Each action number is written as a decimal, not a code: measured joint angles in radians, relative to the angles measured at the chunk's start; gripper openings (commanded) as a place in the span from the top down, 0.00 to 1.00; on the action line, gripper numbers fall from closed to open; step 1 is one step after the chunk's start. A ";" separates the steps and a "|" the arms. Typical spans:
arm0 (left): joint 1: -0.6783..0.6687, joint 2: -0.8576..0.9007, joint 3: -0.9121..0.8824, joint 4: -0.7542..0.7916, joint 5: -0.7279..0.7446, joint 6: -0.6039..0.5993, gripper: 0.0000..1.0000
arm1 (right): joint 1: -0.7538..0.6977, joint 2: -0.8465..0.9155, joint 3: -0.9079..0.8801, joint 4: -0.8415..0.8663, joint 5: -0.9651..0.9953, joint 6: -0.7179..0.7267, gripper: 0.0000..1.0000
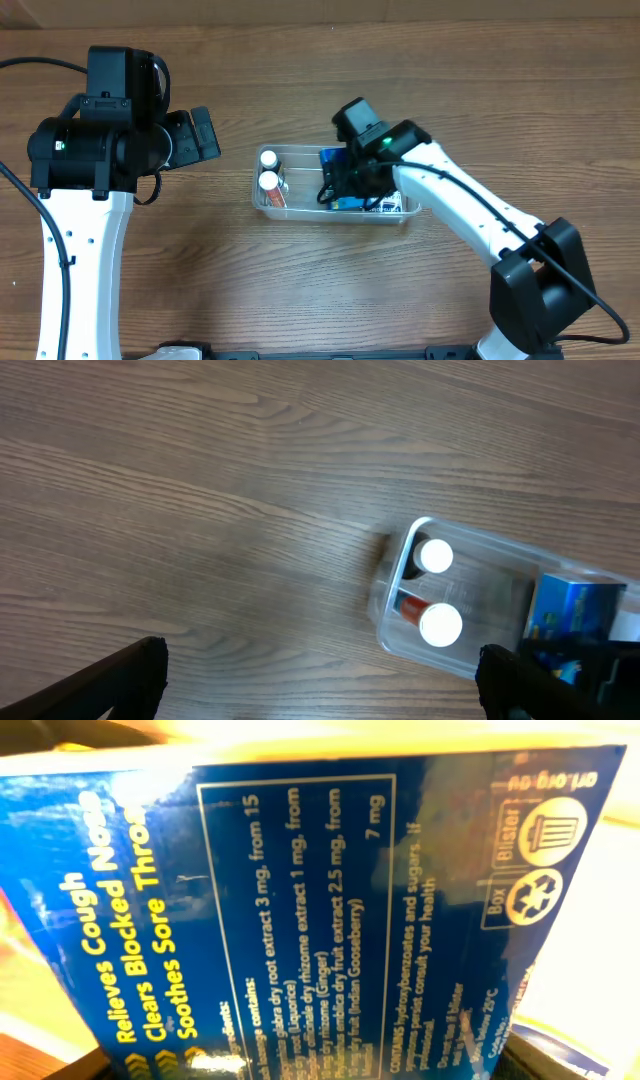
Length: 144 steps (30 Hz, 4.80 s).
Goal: Pack container
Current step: 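Lower the blue box into the container beside the Hansaplast box, then move the right gripper to the red box and grasp it, then insert the red box into the container and release it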
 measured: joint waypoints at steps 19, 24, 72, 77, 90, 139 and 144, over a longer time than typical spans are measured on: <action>0.000 0.000 0.000 0.000 0.000 0.000 0.00 | 0.015 0.037 0.000 0.040 0.034 0.193 0.20; 0.000 0.000 0.000 0.000 0.000 0.000 0.00 | 0.015 0.048 0.000 0.027 0.034 0.192 0.22; 0.000 0.001 -0.002 -0.003 -0.004 0.023 0.00 | -0.732 -0.542 -0.003 -0.449 0.242 0.004 0.00; 0.000 0.001 -0.002 0.004 -0.004 0.023 0.00 | -0.760 -0.494 -0.253 -0.274 0.180 -0.106 0.00; 0.000 0.001 -0.003 0.004 -0.004 0.022 0.00 | -0.843 -0.108 -0.363 -0.101 0.156 -0.228 0.00; 0.000 0.001 -0.003 0.003 -0.004 0.023 0.00 | -0.235 -0.163 0.083 -0.223 -0.072 -0.132 0.29; 0.000 0.001 -0.003 0.003 -0.004 0.023 0.00 | -0.234 -0.064 0.054 -0.206 -0.060 -0.107 0.29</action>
